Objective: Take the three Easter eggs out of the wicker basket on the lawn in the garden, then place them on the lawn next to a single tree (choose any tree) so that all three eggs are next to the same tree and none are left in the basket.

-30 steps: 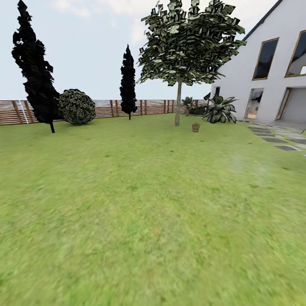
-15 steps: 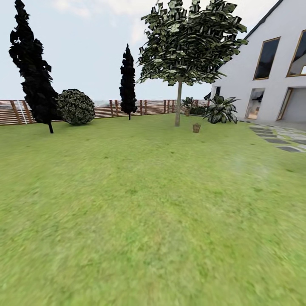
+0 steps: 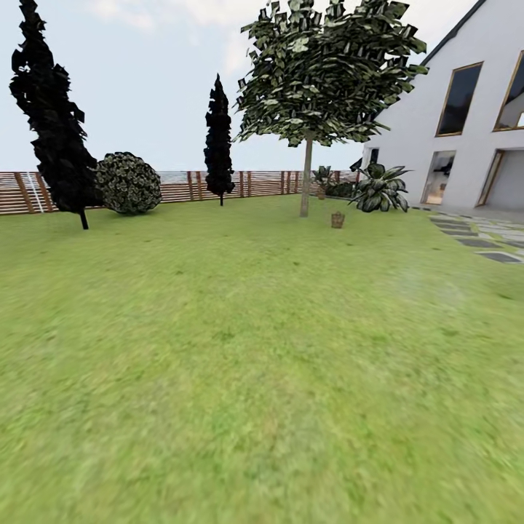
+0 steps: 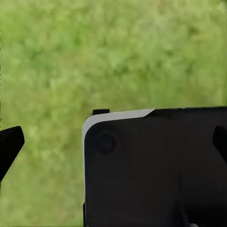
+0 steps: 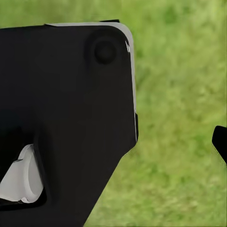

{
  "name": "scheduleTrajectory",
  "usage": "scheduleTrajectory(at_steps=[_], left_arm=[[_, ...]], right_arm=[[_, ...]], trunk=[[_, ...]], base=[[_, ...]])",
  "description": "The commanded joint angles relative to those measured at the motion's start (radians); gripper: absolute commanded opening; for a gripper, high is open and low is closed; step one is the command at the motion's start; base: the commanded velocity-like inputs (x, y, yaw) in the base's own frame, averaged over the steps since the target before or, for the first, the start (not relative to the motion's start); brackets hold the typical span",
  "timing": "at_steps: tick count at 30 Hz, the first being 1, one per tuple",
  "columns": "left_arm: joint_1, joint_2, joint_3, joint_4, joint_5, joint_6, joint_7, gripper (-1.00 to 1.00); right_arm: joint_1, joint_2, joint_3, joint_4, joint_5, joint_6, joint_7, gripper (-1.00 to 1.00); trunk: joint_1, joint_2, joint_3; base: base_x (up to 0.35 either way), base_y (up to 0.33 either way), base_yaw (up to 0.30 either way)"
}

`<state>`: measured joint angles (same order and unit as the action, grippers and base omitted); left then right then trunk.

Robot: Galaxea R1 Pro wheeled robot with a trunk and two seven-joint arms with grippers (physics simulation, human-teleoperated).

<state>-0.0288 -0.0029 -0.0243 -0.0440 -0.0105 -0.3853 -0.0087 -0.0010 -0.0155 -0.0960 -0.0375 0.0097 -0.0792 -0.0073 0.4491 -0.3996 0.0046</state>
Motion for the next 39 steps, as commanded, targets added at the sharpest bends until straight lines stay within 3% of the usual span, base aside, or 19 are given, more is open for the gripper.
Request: scheduleTrajectory(at_steps=[1, 39], left_arm=[[0.0, 0.0, -0.002, 0.001, -0.001, -0.003, 0.0, 1.0], [0.001, 0.001, -0.002, 0.001, -0.001, -0.004, 0.0, 1.0]], right_arm=[[0.0, 0.0, -0.007, 0.001, 0.001, -0.004, 0.0, 1.0], [0.0, 0.0, -0.007, 0.001, 0.001, -0.004, 0.0, 1.0]], trunk=[[0.001, 0.0, 0.0], [0.001, 0.0, 0.0]], base=[[0.329, 0.0, 0.0], [0.329, 0.0, 0.0]])
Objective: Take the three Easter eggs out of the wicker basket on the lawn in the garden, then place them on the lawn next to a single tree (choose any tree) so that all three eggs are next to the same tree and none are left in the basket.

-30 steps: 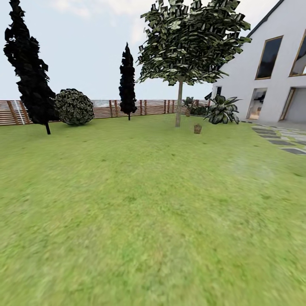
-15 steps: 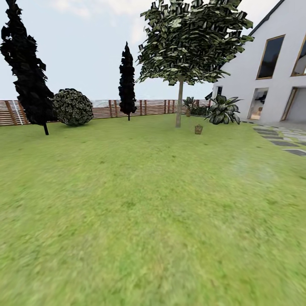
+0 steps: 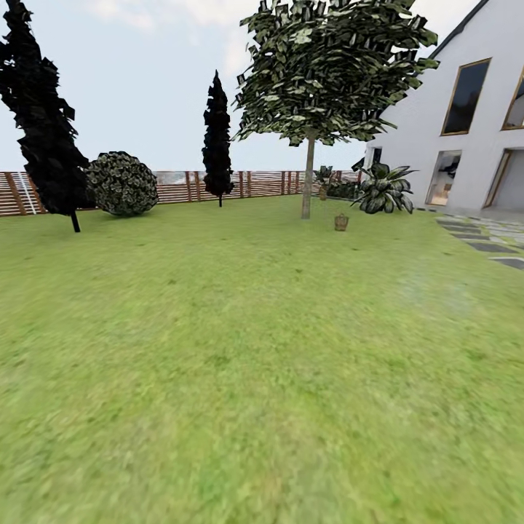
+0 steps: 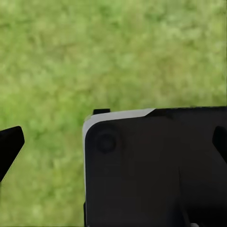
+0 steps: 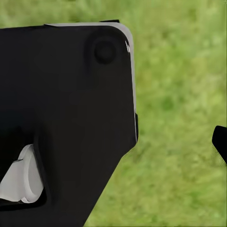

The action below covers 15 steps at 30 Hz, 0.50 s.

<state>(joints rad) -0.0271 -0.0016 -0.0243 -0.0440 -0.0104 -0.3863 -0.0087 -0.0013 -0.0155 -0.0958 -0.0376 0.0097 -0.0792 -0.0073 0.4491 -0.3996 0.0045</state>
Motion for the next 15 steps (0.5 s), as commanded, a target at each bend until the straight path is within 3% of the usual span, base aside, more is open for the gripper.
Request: scheduleTrajectory(at_steps=[1, 15], left_arm=[[0.0, 0.0, -0.002, 0.001, -0.001, -0.003, 0.0, 1.0], [0.0, 0.0, -0.002, 0.001, 0.0, -0.012, 0.0, 1.0]], right_arm=[[0.0, 0.0, -0.008, 0.001, 0.001, -0.004, 0.0, 1.0], [0.0, 0.0, -0.007, 0.001, 0.001, -0.004, 0.0, 1.0]], trunk=[[0.001, 0.0, 0.0], [0.001, 0.0, 0.0]], base=[[0.329, 0.0, 0.0], [0.329, 0.0, 0.0]])
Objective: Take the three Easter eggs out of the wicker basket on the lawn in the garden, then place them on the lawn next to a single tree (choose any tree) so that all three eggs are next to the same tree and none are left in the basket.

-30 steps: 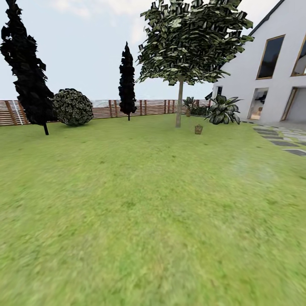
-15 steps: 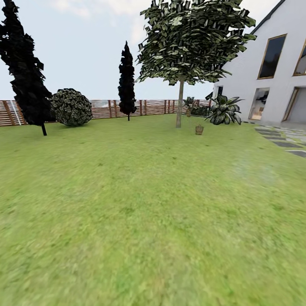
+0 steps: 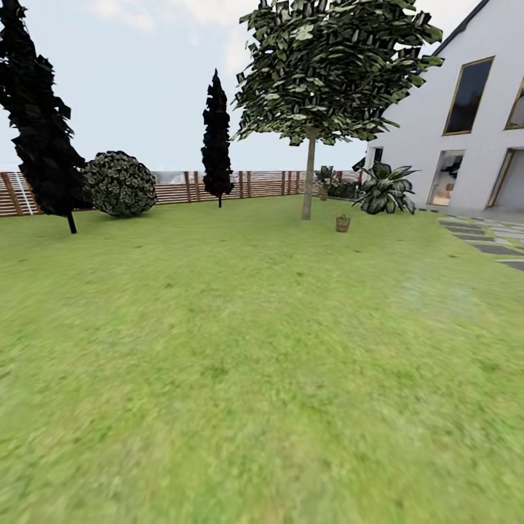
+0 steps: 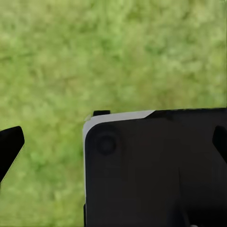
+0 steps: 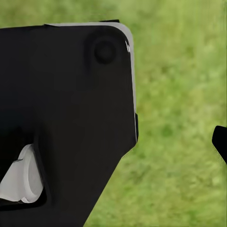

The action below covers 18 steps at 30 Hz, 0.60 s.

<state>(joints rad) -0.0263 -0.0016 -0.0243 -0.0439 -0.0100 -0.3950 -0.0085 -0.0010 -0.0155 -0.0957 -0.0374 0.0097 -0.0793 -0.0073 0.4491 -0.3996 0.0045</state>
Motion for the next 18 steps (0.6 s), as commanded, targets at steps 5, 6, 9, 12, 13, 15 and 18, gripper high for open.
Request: scheduleTrajectory(at_steps=[5, 6, 9, 12, 13, 15, 18], left_arm=[[-0.001, 0.0, -0.002, 0.001, -0.001, -0.004, 0.0, 1.0], [-0.001, 0.0, -0.002, 0.002, -0.001, -0.004, 0.0, 1.0], [0.0, 0.0, -0.002, 0.001, -0.001, -0.004, 0.0, 1.0], [0.0, 0.0, -0.002, 0.001, -0.001, -0.004, 0.0, 1.0], [0.0, 0.0, -0.002, 0.001, -0.001, -0.004, 0.0, 1.0], [0.0, 0.0, -0.002, 0.001, -0.001, -0.004, 0.0, 1.0], [0.0, 0.0, -0.002, 0.001, -0.001, -0.004, 0.0, 1.0]], right_arm=[[0.0, 0.0, -0.008, 0.001, 0.001, -0.004, 0.0, 1.0], [0.0, 0.0, -0.008, 0.001, 0.001, -0.004, 0.0, 1.0], [0.0, 0.0, -0.008, 0.001, 0.001, -0.004, 0.0, 1.0], [0.0, 0.0, -0.007, 0.001, 0.001, -0.004, 0.0, 1.0], [0.0, 0.0, -0.007, 0.001, 0.001, -0.003, 0.0, 1.0], [0.0, 0.0, -0.008, 0.001, 0.001, -0.003, 0.0, 1.0], [0.0, 0.0, -0.008, 0.001, 0.001, -0.003, 0.0, 1.0]], trunk=[[0.001, 0.0, 0.0], [0.001, 0.0, 0.0], [0.001, 0.0, 0.0], [0.001, 0.0, 0.0], [0.001, 0.0, 0.0], [0.001, 0.0, 0.0], [0.001, 0.0, 0.0]], base=[[0.329, 0.0, 0.0], [0.329, 0.0, 0.0], [0.329, 0.0, 0.0], [0.329, 0.0, 0.0], [0.329, 0.0, 0.0], [0.329, 0.0, 0.0], [0.329, 0.0, 0.0]])
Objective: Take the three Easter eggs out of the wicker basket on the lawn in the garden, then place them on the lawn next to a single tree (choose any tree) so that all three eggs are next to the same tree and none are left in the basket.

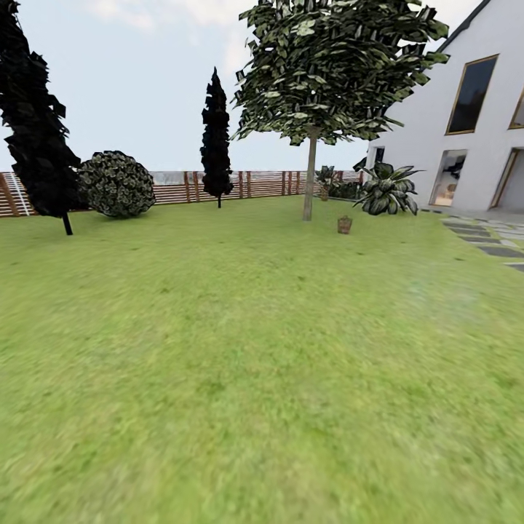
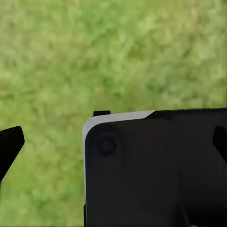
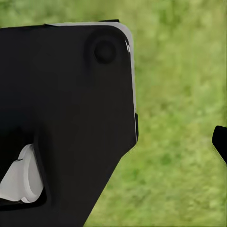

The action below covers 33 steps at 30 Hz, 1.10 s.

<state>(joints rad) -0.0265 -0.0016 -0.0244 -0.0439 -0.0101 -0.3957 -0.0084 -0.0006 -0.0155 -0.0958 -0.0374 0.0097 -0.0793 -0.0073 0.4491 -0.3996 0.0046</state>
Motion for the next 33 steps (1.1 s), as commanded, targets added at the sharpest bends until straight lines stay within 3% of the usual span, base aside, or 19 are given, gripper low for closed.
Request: scheduleTrajectory(at_steps=[1, 33], left_arm=[[0.0, 0.0, -0.002, 0.001, -0.001, -0.003, -0.001, 1.0], [0.0, 0.0, -0.002, 0.001, -0.001, -0.005, 0.0, 1.0]], right_arm=[[0.0, 0.0, -0.008, 0.001, 0.001, -0.004, 0.0, 1.0], [-0.001, 0.0, -0.008, 0.001, 0.001, -0.004, 0.0, 1.0]], trunk=[[0.001, 0.0, 0.0], [0.001, 0.0, 0.0]], base=[[0.329, 0.0, 0.0], [0.329, 0.0, 0.0]])
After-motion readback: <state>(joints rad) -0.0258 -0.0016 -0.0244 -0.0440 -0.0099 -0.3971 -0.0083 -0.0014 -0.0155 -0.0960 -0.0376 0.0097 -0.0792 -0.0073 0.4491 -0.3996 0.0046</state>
